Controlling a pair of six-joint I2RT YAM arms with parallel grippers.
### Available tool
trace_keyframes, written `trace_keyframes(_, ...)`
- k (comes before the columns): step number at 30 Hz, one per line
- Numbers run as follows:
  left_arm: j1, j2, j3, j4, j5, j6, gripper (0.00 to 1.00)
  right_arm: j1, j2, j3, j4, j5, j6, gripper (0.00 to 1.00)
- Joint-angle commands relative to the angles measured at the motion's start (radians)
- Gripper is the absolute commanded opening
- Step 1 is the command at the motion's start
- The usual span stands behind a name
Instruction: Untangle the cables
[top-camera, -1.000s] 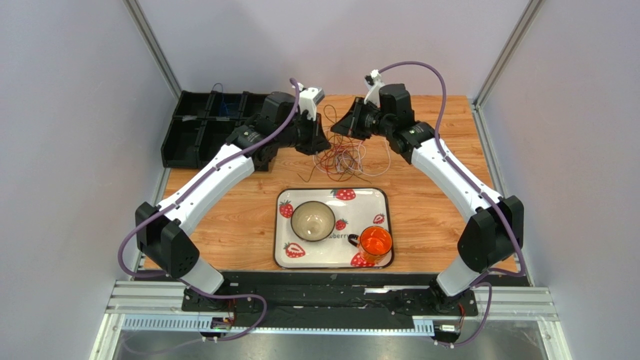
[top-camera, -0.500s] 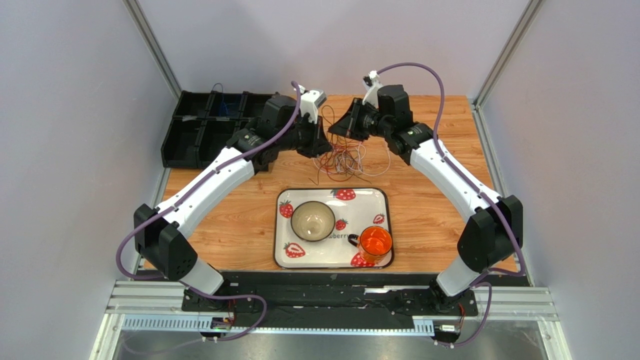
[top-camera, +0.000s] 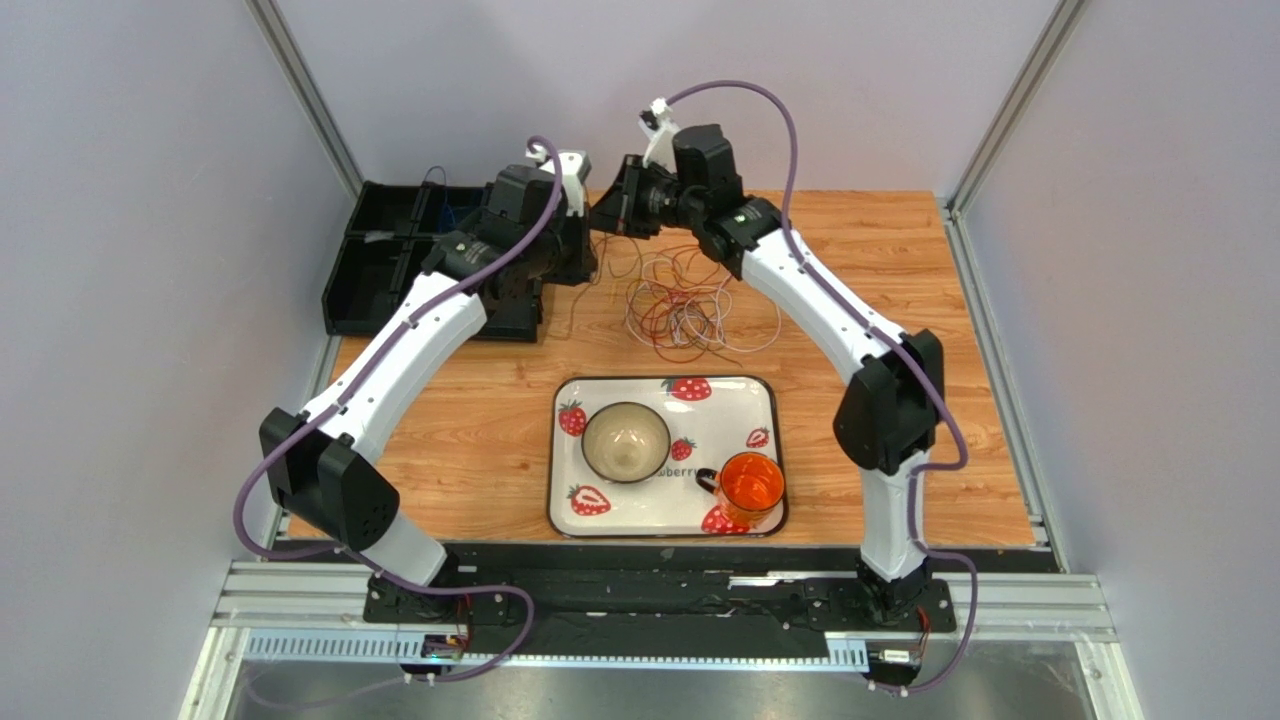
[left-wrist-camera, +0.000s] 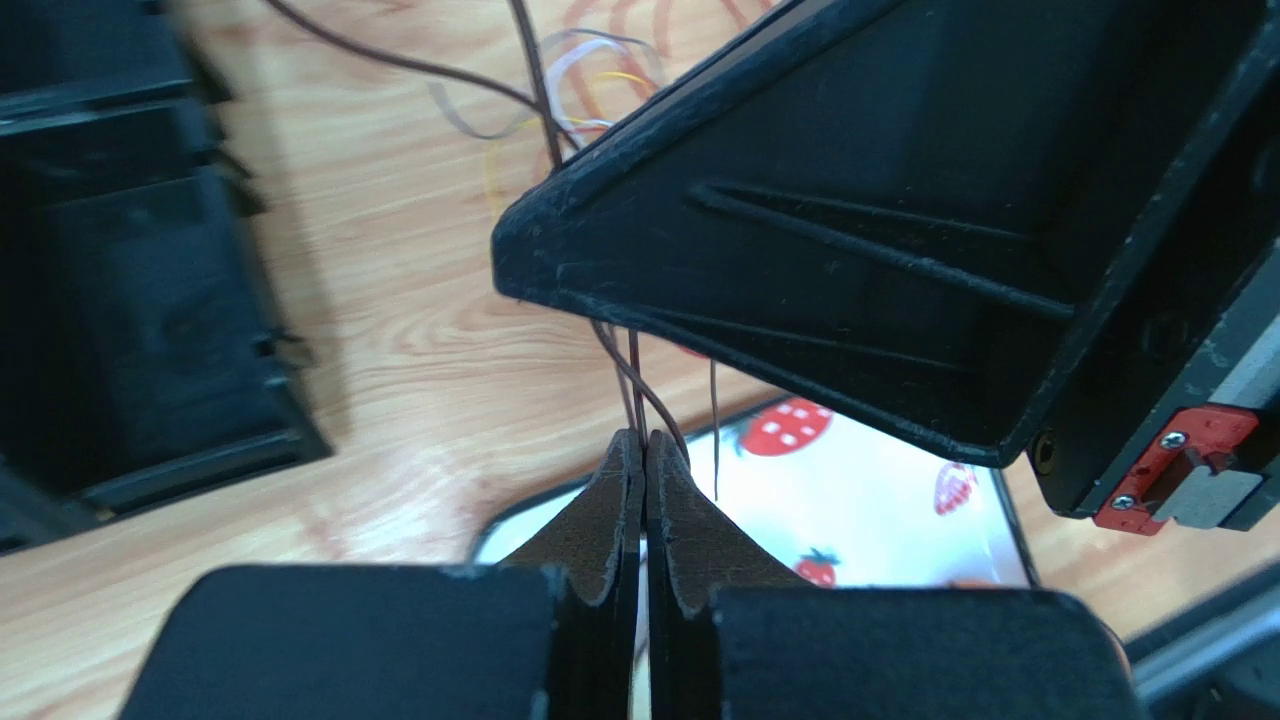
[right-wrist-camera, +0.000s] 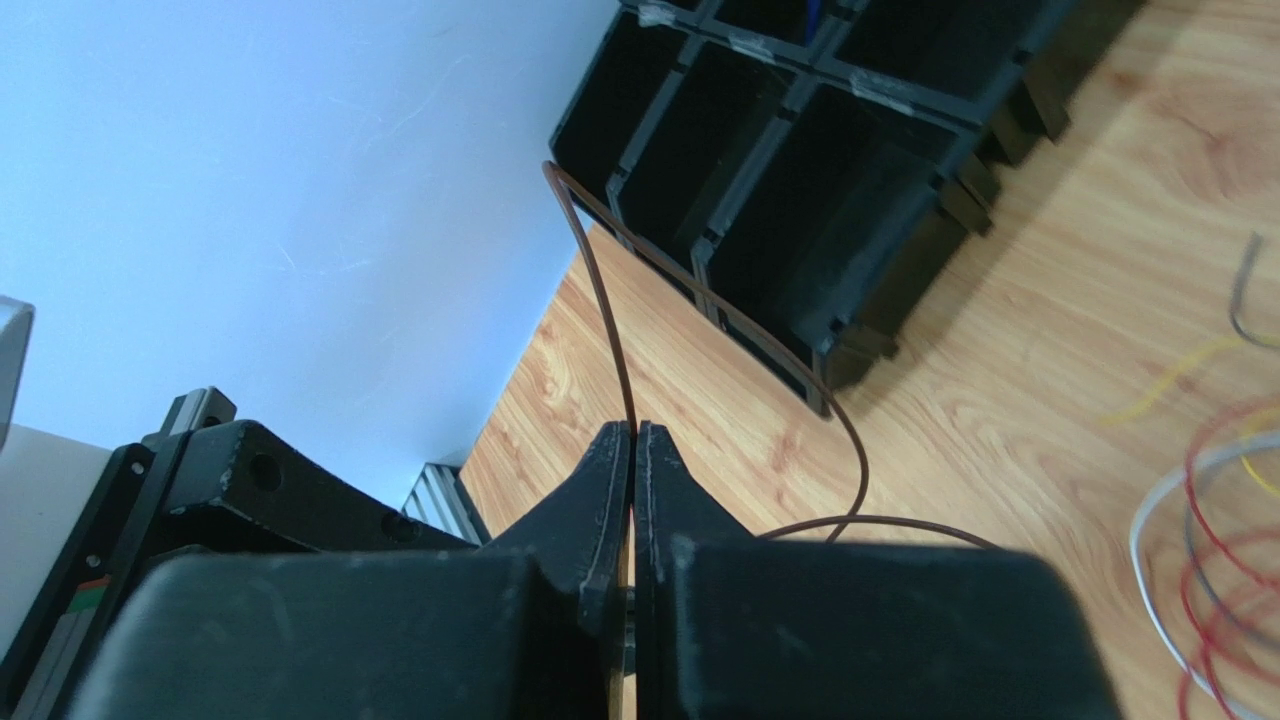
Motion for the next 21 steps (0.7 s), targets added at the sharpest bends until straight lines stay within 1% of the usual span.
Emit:
trace_keyframes(1,0.043,-0.032,0.022,-0.025,-0.037,0.011,0.0,0.029,0.111,0.177,-0.008,-0.033,0.014,0.0)
trace_keyframes(2,0.06,-0.034,0.021,-0.028,-0.072,0.014,0.0,0.033,0.131,0.223,-0.006,-0.033,0.017,0.0)
trace_keyframes(4,0.079,-0.037,0.01,-0.031,-0.108,0.011,0.0,0.046,0.18,0.257,0.026,-0.032,0.033,0.0)
trace_keyframes(9,0.146,-0.044,-0.024,-0.003,-0.103,-0.006,0.0,0.061,0.262,0.332,0.103,-0.042,0.06,0.0)
trace_keyframes(14,0.168,-0.048,-0.028,0.021,-0.141,-0.006,0.0,0.09,0.312,0.349,0.247,-0.056,0.068,0.0)
trace_keyframes(17,0.177,-0.043,-0.019,0.017,-0.198,-0.001,0.0,0.101,0.354,0.393,0.296,-0.049,0.085,0.0)
trace_keyframes(18,0.18,-0.041,-0.014,0.015,-0.216,-0.001,0.0,0.104,0.365,0.402,0.34,-0.05,0.092,0.0)
trace_keyframes(21,0.201,-0.041,-0.027,0.038,-0.203,-0.006,0.0,0.115,0.395,0.41,0.435,-0.044,0.111,0.0)
